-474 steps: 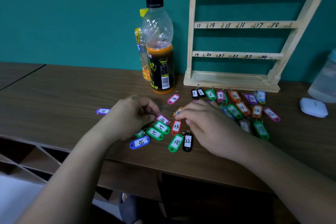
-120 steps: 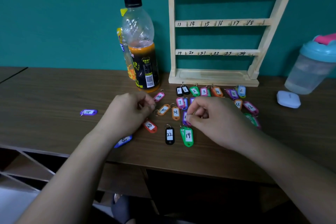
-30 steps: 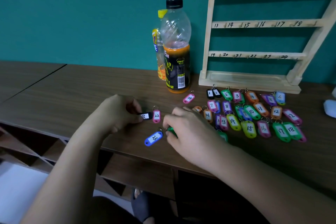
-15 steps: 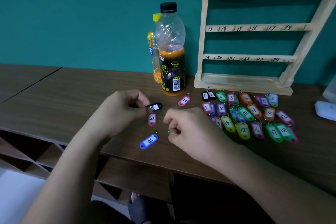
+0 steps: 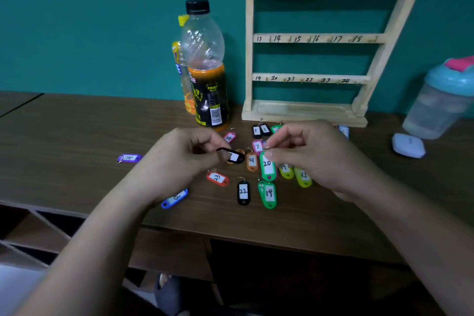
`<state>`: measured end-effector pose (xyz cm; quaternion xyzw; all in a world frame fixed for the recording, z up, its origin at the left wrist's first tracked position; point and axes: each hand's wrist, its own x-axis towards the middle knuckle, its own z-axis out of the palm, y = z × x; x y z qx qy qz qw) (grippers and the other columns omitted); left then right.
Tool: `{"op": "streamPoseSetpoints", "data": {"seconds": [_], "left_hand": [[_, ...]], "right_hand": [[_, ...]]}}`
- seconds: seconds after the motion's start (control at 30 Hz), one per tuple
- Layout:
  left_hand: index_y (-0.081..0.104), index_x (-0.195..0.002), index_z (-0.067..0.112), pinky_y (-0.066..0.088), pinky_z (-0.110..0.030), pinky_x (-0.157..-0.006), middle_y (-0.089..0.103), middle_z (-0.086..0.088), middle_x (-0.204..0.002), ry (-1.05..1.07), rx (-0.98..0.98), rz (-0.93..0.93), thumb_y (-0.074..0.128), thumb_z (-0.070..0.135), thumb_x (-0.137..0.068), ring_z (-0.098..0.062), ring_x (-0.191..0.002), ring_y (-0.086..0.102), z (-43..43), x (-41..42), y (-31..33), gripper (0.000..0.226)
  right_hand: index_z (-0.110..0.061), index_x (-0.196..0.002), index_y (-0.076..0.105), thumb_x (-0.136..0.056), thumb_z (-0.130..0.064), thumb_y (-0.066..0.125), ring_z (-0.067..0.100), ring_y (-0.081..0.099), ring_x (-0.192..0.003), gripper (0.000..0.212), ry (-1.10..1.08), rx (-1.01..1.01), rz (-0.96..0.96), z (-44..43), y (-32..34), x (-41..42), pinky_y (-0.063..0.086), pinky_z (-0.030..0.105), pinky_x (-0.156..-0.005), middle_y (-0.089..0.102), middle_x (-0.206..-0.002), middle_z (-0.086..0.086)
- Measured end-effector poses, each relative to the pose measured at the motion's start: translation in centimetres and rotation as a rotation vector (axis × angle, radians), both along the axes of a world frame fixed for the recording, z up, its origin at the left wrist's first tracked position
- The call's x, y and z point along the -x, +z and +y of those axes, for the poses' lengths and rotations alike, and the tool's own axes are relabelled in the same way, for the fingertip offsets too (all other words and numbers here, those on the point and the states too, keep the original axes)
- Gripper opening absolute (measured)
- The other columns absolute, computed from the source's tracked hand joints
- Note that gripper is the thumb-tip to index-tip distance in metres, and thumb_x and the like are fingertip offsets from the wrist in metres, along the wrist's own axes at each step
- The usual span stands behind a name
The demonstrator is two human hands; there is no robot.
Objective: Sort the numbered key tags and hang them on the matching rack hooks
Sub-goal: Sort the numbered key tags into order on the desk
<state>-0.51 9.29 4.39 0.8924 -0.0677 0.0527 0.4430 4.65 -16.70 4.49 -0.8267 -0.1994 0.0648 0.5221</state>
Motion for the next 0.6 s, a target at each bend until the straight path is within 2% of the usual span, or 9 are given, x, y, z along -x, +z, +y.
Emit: {"op": "streamPoseSetpoints", "data": {"seconds": [0.1,0.2,0.27,0.3,0.37,0.47,0.53,0.6], "left_hand": [[0.081,-0.097,0.031,0.040,-0.009,-0.059,0.071,0.008,-0.074,-0.022,-0.030,-0.001,0.076,0.030,-0.096,0.001,-0.063,0.057,-1.2,0.0,0.1,0.006],[0.081,-0.103,0.037,0.050,-0.020,-0.078,0.076,0.012,-0.091,-0.068,-0.082,0.032,0.072,0.036,-0.097,-0.003,-0.087,0.068,-1.9,-0.1,0.0,0.011],[0.081,-0.108,0.041,0.051,-0.027,-0.089,0.075,0.012,-0.101,-0.118,-0.124,0.040,0.070,0.036,-0.099,-0.006,-0.097,0.068,-2.4,-0.3,-0.1,0.015],[0.080,-0.110,0.043,0.050,-0.026,-0.089,0.075,0.012,-0.102,-0.137,-0.140,0.040,0.070,0.036,-0.099,-0.006,-0.097,0.068,-2.6,-0.3,-0.2,0.017],[0.079,-0.109,0.043,0.051,-0.024,-0.078,0.075,0.009,-0.096,-0.141,-0.122,0.039,0.074,0.034,-0.097,-0.012,-0.086,0.069,-3.2,-0.5,-0.3,0.016],[0.074,-0.099,0.030,0.050,-0.024,-0.065,0.071,0.000,-0.088,-0.099,-0.038,0.016,0.085,0.028,-0.088,-0.027,-0.076,0.069,-3.9,-1.0,-0.5,0.015],[0.071,-0.092,0.025,0.050,-0.028,-0.064,0.070,0.000,-0.085,-0.092,-0.045,-0.002,0.088,0.028,-0.084,-0.022,-0.070,0.066,-4.3,-1.2,-0.5,0.020],[0.072,-0.086,0.025,0.048,-0.028,-0.064,0.071,0.004,-0.082,-0.097,-0.081,0.006,0.089,0.032,-0.082,-0.008,-0.065,0.062,-4.6,-1.4,-0.6,0.019]], "right_hand": [[-0.024,-0.093,0.080,-0.088,-0.017,0.086,0.007,0.075,-0.083,0.010,0.003,0.112,-0.037,-2.1,-0.2,0.3,0.061,0.028,-0.078,0.079,-0.089,-0.007],[-0.029,-0.091,0.079,-0.088,-0.022,0.086,0.006,0.074,-0.083,0.010,0.008,0.210,-0.048,-3.4,-1.1,0.5,0.064,0.038,-0.082,0.078,-0.088,-0.009],[-0.029,-0.090,0.079,-0.088,-0.023,0.087,0.005,0.073,-0.084,0.010,0.008,0.242,-0.053,-3.8,-1.9,0.7,0.063,0.041,-0.084,0.078,-0.087,-0.010],[-0.030,-0.089,0.079,-0.087,-0.024,0.087,0.003,0.073,-0.084,0.010,0.003,0.257,-0.061,-3.9,-2.2,0.8,0.063,0.040,-0.084,0.077,-0.087,-0.012],[-0.031,-0.087,0.078,-0.087,-0.026,0.088,0.001,0.071,-0.084,0.011,-0.015,0.273,-0.082,-4.0,-2.7,0.9,0.062,0.035,-0.081,0.076,-0.086,-0.015],[-0.033,-0.085,0.076,-0.087,-0.032,0.088,-0.005,0.066,-0.083,0.012,-0.052,0.330,-0.131,-3.9,-3.4,1.1,0.050,0.019,-0.070,0.073,-0.084,-0.016],[-0.033,-0.085,0.075,-0.087,-0.035,0.086,-0.008,0.063,-0.084,0.012,-0.066,0.362,-0.164,-3.7,-3.6,1.4,0.042,0.013,-0.066,0.070,-0.083,-0.017],[-0.032,-0.085,0.075,-0.088,-0.038,0.085,-0.011,0.060,-0.087,0.012,-0.077,0.384,-0.189,-3.6,-3.7,1.5,0.039,0.012,-0.064,0.068,-0.083,-0.019]]}}
